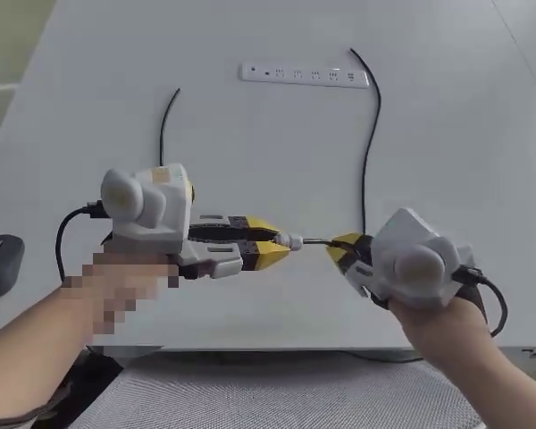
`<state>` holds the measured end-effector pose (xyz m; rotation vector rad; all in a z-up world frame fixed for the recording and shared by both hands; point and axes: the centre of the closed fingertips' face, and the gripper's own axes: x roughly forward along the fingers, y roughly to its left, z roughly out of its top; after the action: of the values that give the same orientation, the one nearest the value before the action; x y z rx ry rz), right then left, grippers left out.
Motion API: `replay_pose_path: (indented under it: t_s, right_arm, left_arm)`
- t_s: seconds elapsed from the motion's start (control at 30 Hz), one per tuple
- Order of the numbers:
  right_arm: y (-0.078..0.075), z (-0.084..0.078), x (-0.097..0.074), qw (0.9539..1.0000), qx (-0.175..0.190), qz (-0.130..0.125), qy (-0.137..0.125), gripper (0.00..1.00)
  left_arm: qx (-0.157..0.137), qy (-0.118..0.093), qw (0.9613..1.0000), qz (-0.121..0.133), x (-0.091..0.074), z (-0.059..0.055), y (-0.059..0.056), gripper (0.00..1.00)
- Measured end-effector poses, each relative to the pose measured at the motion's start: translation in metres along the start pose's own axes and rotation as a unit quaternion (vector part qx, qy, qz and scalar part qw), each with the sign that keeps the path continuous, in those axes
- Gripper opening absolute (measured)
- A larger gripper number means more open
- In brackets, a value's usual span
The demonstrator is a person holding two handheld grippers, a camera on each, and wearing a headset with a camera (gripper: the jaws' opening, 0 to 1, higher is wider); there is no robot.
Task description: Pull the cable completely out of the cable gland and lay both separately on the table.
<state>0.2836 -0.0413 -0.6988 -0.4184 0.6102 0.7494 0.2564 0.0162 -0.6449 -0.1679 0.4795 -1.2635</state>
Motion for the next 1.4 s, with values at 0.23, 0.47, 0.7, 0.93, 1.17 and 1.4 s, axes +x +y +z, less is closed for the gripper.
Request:
replay_pose_path:
  t_s: [0.23,0.47,0.7,0.93,1.17,1.4]
  right_arm:
    - [0.003,-0.002,-0.001,1.0,0.008,0.003,0.003,0.0]
    - [0.003,0.001,-0.011,0.9999,-0.005,0.014,-0.005,0.01]
    - [0.009,0.018,-0.025,0.9989,-0.045,0.012,-0.001,0.12]
    - [0.026,0.048,-0.024,0.9925,-0.121,0.01,-0.01,0.13]
    - [0.037,0.055,-0.017,0.9874,-0.158,0.009,-0.007,0.1]
    - [0.038,0.058,-0.017,0.9854,-0.17,0.001,-0.006,0.02]
  left_arm:
    - [-0.001,-0.001,1.0,0.001,-0.001,-0.002,-0.001,0.15]
    - [0.004,-0.006,0.9999,0.014,-0.003,0.002,0.004,0.15]
    - [0.005,-0.013,0.9998,0.016,-0.004,0.008,0.004,0.15]
    - [0.004,-0.013,0.9998,0.017,-0.005,0.008,0.003,0.15]
    - [0.005,-0.012,0.9998,0.017,-0.006,0.009,0.0,0.15]
    - [0.007,-0.013,0.9997,0.017,-0.006,0.011,0.0,0.15]
